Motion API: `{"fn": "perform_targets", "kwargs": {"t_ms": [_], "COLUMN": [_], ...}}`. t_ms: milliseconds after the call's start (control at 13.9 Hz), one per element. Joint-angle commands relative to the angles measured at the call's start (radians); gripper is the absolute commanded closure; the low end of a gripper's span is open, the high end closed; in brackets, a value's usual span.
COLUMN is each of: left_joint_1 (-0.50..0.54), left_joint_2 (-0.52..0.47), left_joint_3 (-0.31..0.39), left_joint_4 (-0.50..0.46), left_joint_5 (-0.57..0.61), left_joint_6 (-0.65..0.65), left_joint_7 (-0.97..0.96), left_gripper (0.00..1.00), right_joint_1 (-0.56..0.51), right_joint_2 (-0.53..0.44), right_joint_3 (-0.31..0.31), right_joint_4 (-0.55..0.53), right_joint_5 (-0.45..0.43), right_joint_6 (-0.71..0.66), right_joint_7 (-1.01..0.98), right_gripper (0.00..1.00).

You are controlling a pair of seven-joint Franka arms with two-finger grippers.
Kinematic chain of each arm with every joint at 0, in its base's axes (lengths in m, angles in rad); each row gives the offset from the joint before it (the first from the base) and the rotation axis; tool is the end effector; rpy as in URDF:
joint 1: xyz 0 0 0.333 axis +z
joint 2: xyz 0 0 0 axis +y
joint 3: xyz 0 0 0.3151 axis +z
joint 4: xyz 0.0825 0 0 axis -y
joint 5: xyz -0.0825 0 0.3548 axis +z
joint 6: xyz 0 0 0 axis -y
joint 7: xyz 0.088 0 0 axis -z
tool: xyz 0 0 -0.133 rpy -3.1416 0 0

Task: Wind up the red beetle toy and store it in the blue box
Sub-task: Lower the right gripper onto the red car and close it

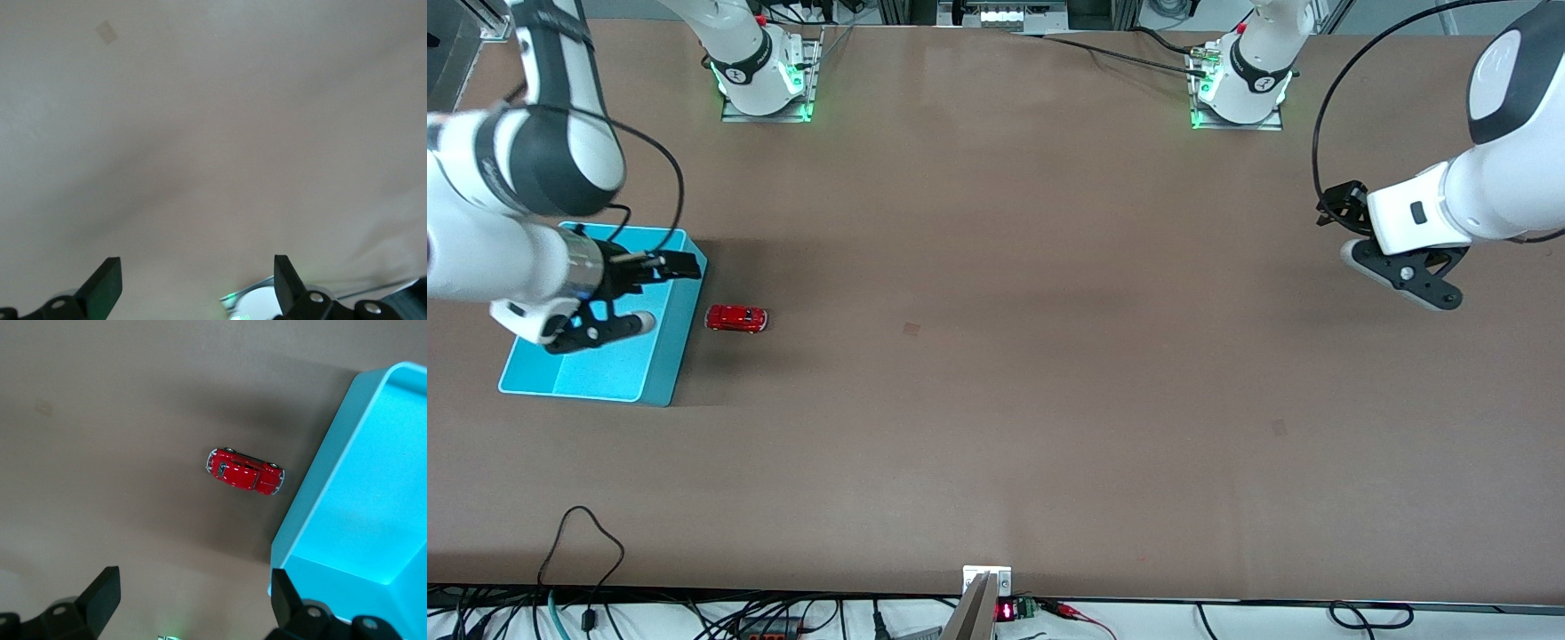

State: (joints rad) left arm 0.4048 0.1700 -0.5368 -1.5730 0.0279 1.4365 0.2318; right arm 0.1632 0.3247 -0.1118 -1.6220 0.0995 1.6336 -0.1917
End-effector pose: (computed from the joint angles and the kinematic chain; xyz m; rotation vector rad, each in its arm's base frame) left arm 0.5363 -0.0483 0.5085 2.9871 -0.5590 -0.4272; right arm 0.5801 0.0482 0.3994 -3.0048 -0.3341 0.4658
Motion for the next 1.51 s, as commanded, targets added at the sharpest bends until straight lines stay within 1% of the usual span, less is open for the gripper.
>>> {"fn": "perform_targets", "kwargs": {"t_ms": [0, 72, 144, 216, 288, 360, 432, 504, 576, 720, 792, 936, 1081, 1153, 1297, 1441], "left_joint_1": [-0.134, -0.235, -0.318, -0.389, -0.437, -0.452, -0.454, -0.452, -0.454, -0.452, -0.448, -0.446, -0.443, -0.443, -0.443, -0.446], "left_joint_2": [-0.05, -0.072, -0.114, -0.173, -0.235, -0.286, -0.318, -0.325, -0.322, -0.311, -0.305, -0.261, -0.195, -0.181, -0.182, -0.188], "left_joint_3": [0.187, 0.293, 0.382, 0.461, 0.504, 0.509, 0.511, 0.511, 0.511, 0.509, 0.509, 0.503, 0.503, 0.501, 0.501, 0.5], "left_joint_4": [-0.002, -0.016, -0.059, -0.126, -0.207, -0.266, -0.294, -0.301, -0.294, -0.285, -0.274, -0.211, -0.121, -0.099, -0.101, -0.101], "left_joint_5": [-0.098, -0.102, -0.1, -0.102, -0.1, -0.095, -0.094, -0.092, -0.088, -0.076, -0.074, -0.074, -0.072, -0.074, -0.072, -0.072], "left_joint_6": [-0.013, 0.004, 0.065, 0.14, 0.227, 0.287, 0.321, 0.311, 0.289, 0.291, 0.289, 0.248, 0.202, 0.194, 0.196, 0.196], "left_joint_7": [-0.206, -0.271, -0.294, -0.29, -0.298, -0.292, -0.29, -0.283, -0.281, -0.279, -0.279, -0.284, -0.284, -0.282, -0.279, -0.279], "left_gripper": [0.0, 0.0, 0.0, 0.0, 0.0, 0.0, 0.0, 0.0, 0.0, 0.0, 0.0, 0.0, 0.0, 0.0, 0.0, 0.0], "right_joint_1": [0.021, 0.021, 0.018, 0.015, 0.015, 0.015, 0.013, 0.013, 0.003, -0.052, -0.077, -0.091, -0.106, -0.122, -0.128, -0.139], "right_joint_2": [-0.006, -0.031, -0.053, -0.056, -0.055, -0.055, -0.055, -0.055, -0.059, -0.075, -0.082, -0.088, -0.085, -0.082, -0.078, -0.064], "right_joint_3": [-0.003, 0.001, 0.024, 0.047, 0.07, 0.095, 0.112, 0.116, 0.121, 0.138, 0.156, 0.175, 0.175, 0.176, 0.175, 0.175], "right_joint_4": [-0.082, -0.169, -0.25, -0.309, -0.355, -0.381, -0.407, -0.432, -0.47, -0.553, -0.585, -0.624, -0.65, -0.663, -0.676, -0.677], "right_joint_5": [0.005, 0.003, -0.001, -0.017, -0.077, -0.139, -0.185, -0.214, -0.221, -0.218, -0.218, -0.219, -0.218, -0.219, -0.218, -0.218], "right_joint_6": [0.079, 0.173, 0.269, 0.355, 0.43, 0.481, 0.517, 0.557, 0.609, 0.728, 0.759, 0.798, 0.85, 0.876, 0.9, 0.908], "right_joint_7": [0.032, 0.029, 0.021, 0.008, -0.03, -0.064, -0.098, -0.157, -0.267, -0.514, -0.581, -0.678, -0.811, -0.865, -0.955, -1.003], "right_gripper": [0.0, 0.0, 0.0, 0.0, 0.0, 0.0, 0.0, 0.0, 0.0, 0.0, 0.0, 0.0, 0.0, 0.0, 0.0, 0.0]}}
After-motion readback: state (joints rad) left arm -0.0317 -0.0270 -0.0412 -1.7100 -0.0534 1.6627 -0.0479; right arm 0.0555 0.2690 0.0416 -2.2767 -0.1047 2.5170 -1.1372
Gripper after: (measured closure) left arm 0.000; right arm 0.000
